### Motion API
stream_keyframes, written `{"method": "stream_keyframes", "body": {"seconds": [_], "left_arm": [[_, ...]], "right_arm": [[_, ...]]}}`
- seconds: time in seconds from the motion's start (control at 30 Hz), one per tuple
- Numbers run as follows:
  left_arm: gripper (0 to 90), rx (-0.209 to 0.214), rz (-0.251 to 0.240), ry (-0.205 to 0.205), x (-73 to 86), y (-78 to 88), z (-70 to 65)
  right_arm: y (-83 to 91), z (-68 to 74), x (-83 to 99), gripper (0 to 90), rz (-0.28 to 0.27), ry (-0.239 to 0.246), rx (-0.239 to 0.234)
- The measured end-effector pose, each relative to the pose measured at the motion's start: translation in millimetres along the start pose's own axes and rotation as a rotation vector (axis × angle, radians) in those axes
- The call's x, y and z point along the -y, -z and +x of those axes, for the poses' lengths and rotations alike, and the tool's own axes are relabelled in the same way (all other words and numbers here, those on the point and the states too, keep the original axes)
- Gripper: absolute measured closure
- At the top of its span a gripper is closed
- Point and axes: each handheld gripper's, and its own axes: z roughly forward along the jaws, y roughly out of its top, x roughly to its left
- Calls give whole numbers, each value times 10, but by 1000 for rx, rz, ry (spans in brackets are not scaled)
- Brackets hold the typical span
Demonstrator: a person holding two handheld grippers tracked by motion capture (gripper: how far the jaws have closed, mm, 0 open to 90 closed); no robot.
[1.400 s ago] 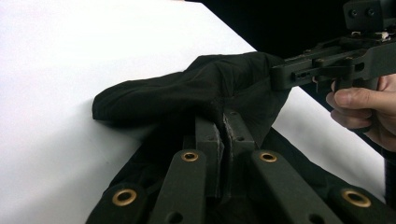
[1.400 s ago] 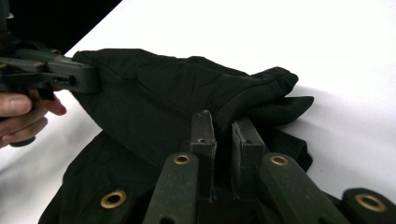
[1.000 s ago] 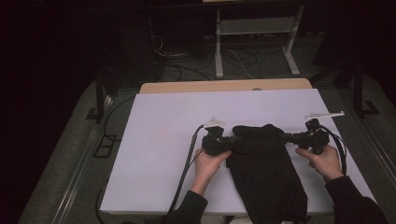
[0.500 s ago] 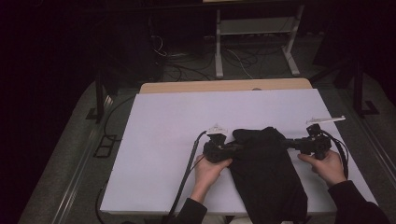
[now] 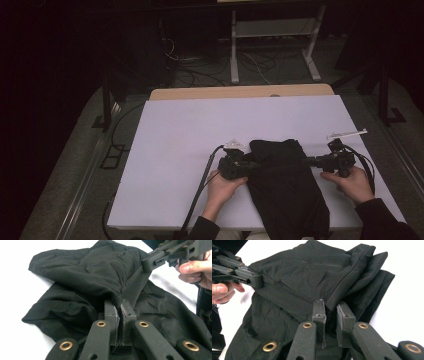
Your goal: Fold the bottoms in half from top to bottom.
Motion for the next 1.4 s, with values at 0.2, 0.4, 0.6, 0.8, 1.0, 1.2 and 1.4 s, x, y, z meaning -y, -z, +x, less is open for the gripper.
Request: {"method": "stream_keyframes", "body": {"seconds": [0.2, 0.4, 0.6, 0.8, 1.0, 1.2, 1.4], "left_arm": [[852, 4, 38, -17, 15, -12, -10], [852, 0, 58, -31, 24, -10, -2], [852, -1, 64, -28, 23, -16, 27], [852, 0, 71, -33, 21, -12, 26], [852, -8, 70, -39, 12, 16, 34], [852, -8, 72, -41, 7, 19, 49], [852, -11, 71, -40, 6, 26, 43]], "right_arm": [[4, 6, 32, 694, 24, 1, 11], [45, -42, 33, 466, 3, -23, 11], [94, -73, 0, 351, -31, -35, -39], [129, -62, -55, 137, -65, -14, -73], [135, -44, -125, 18, -92, -9, -52], [99, -36, -219, 0, -74, 16, -24], [30, -42, -341, 0, -76, 23, -18]]}}
